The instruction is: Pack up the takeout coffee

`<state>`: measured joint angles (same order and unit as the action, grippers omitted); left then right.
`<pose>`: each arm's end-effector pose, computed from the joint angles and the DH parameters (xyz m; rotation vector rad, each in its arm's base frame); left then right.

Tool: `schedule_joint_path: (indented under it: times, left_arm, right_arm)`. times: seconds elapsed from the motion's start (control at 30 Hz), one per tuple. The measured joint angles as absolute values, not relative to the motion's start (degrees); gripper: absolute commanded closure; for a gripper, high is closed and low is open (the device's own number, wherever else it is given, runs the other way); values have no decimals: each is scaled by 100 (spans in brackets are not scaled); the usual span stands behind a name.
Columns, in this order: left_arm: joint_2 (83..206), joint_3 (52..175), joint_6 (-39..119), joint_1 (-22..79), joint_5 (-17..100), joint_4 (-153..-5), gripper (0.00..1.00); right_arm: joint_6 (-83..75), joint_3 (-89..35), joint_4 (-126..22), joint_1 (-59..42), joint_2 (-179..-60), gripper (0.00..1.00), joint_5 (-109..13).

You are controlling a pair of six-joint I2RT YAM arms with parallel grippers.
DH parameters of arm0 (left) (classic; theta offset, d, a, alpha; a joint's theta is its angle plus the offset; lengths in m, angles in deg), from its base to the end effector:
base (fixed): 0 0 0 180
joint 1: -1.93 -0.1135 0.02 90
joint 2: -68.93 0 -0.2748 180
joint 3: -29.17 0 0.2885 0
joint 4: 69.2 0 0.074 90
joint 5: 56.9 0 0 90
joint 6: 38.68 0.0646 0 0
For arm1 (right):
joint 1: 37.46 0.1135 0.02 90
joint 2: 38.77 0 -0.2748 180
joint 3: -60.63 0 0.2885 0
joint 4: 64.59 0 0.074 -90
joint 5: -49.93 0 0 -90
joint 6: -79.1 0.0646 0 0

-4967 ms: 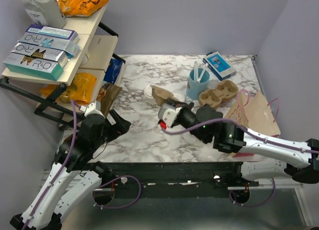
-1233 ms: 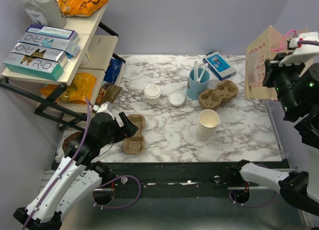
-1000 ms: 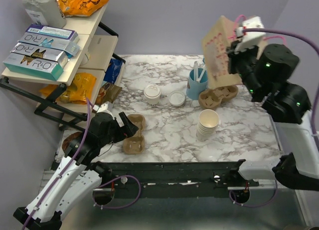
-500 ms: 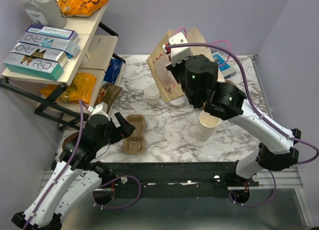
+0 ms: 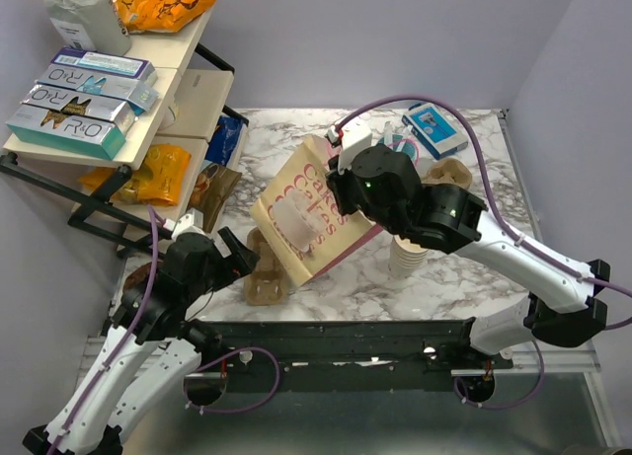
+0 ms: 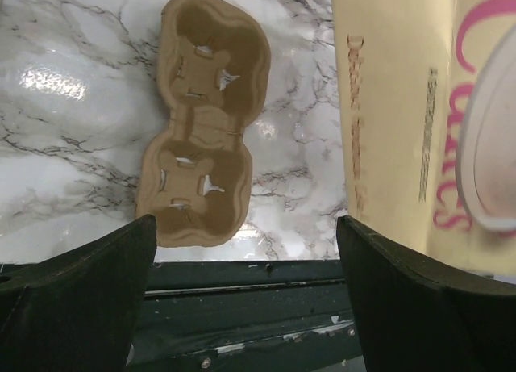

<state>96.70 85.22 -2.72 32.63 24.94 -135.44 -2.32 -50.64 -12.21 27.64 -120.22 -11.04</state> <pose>0.1248 -0.0634 0.2934 -0.5445 2.2399 -0.6365 0.1758 0.3042 0.4787 -0.6110 1.8308 0.3670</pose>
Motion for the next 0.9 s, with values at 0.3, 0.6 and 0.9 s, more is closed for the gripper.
schedule_joint_path:
  times: [0.3, 0.6, 0.9]
  left_arm:
    - [9832, 8210, -451, 3263, 2168, -13664, 1]
    - [10153, 7761, -683, 3263, 2179, -13297, 1]
    - [10275, 7740, -786, 3263, 2179, -13030, 1]
  right_arm:
    - [796, -5335, -47, 3373, -12503, 99, -627]
    - [1926, -5346, 871, 3524, -13093, 99, 107]
    - [2548, -5634, 1048, 3522, -13856, 45, 352]
